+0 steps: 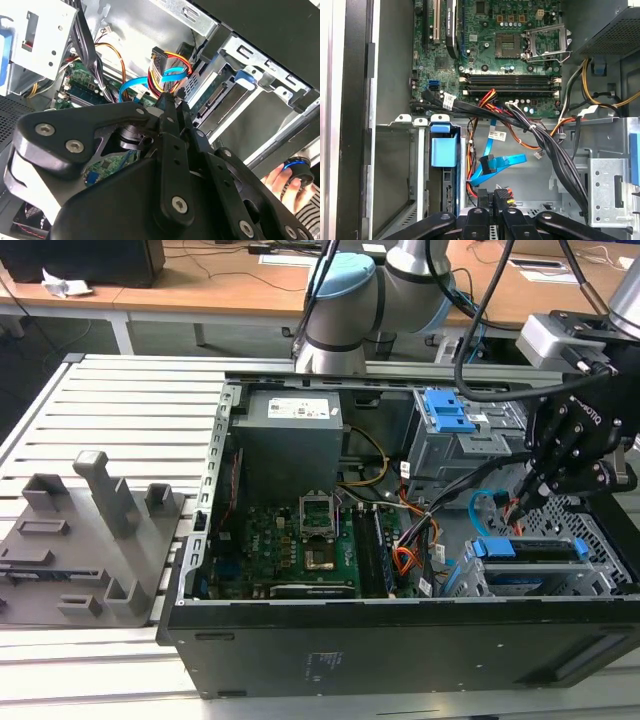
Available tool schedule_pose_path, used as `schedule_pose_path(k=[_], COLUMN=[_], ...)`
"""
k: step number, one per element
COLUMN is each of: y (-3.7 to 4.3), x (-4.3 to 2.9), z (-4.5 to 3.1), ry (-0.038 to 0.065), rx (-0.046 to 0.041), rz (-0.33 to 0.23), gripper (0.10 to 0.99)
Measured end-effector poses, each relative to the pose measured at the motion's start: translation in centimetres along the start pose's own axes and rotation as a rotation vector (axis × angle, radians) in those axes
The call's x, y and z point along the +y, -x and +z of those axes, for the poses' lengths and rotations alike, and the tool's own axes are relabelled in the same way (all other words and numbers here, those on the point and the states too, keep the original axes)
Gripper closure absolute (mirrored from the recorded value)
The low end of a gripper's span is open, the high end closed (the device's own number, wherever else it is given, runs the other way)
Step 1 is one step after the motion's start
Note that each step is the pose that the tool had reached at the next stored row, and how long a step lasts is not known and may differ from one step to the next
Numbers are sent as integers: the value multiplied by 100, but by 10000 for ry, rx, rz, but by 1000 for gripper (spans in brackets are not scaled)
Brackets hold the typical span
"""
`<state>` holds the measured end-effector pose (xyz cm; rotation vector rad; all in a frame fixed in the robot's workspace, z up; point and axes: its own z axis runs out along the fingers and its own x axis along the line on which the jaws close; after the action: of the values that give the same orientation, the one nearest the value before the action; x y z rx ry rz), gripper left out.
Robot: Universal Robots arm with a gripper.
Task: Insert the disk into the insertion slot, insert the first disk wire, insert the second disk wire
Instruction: 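Insert the first disk wire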
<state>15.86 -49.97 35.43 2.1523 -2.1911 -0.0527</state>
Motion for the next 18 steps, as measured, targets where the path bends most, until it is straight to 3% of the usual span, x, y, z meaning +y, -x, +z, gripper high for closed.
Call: schedule_pose_path(k=[3, 5, 7, 11, 13, 15, 18], y=[-116, -337, -467, -495, -495, -492, -474], x=[-2, -7, -9, -96, -108, -115, -117], z=[4, 8, 13, 20, 26, 32, 52], ry=[0, 0, 0, 16, 20, 23, 23], rx=[-2, 1, 0, -11, -87, -234, -320], rz=[-1, 0, 0, -2, -7, -18, -69], gripper=[918, 918, 918, 918, 918, 918, 918])
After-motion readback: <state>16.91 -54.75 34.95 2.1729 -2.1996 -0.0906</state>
